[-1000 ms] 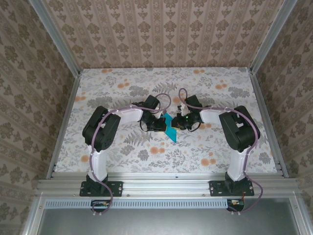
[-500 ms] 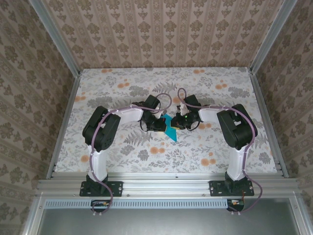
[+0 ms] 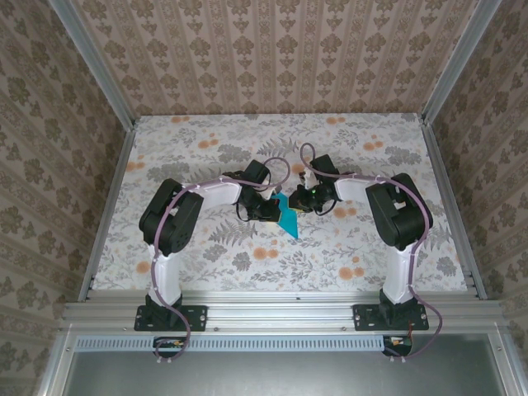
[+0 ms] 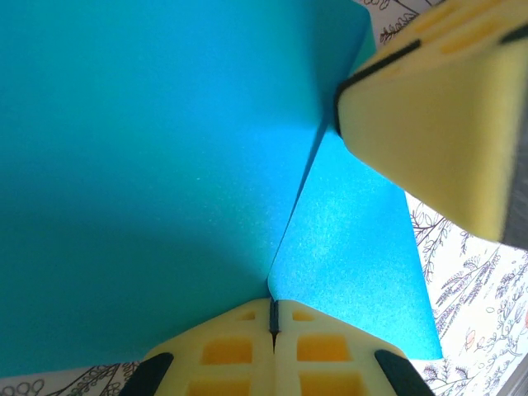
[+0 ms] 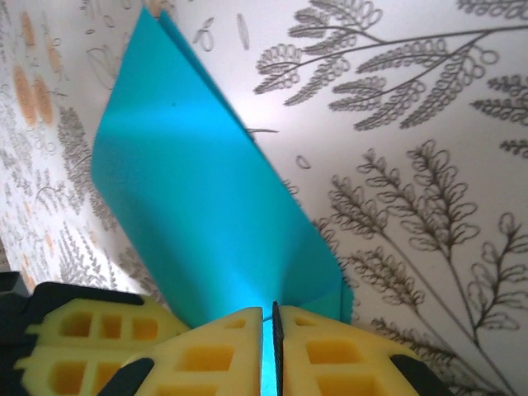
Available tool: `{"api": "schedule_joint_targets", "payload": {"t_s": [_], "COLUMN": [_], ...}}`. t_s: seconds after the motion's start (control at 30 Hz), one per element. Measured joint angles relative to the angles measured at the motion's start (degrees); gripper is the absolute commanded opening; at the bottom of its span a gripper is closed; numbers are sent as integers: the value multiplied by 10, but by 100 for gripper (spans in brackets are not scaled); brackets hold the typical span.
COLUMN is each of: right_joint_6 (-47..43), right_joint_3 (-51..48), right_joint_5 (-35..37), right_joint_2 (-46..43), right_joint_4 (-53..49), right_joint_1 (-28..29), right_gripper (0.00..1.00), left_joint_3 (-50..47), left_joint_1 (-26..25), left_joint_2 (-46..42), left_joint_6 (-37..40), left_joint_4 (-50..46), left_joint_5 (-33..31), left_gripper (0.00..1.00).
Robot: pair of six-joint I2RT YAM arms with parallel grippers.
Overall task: Fold a paper plane with a square sheet of paper (pick it up from the middle)
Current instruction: Third fold the triangle at the center of the table.
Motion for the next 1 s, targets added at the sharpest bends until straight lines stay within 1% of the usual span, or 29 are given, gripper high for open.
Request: {"api": "schedule_joint_targets", "payload": {"t_s": [0.37, 0.67, 0.83, 1.0], "right_joint_6": [-14, -21, -21, -17], "right_joint_3": [20, 19, -23, -63], "right_joint_5": [6, 17, 21, 21], "right_joint_2": [11, 4, -31, -56], "right_joint_4": [-23, -28, -27, -25], "right_joint_1": [-1, 2, 3, 18], "right_gripper": [14, 14, 14, 14], "left_joint_3": [0, -1, 0, 0], "left_joint_1": [0, 1, 1, 3], "left_joint_2": [0, 0, 1, 3], "left_joint_6": [2, 3, 3, 3], "left_joint_4": [0, 0, 0, 0], "left_joint_5": [0, 0, 1, 8], "left_gripper": [2, 2, 2, 2]}}
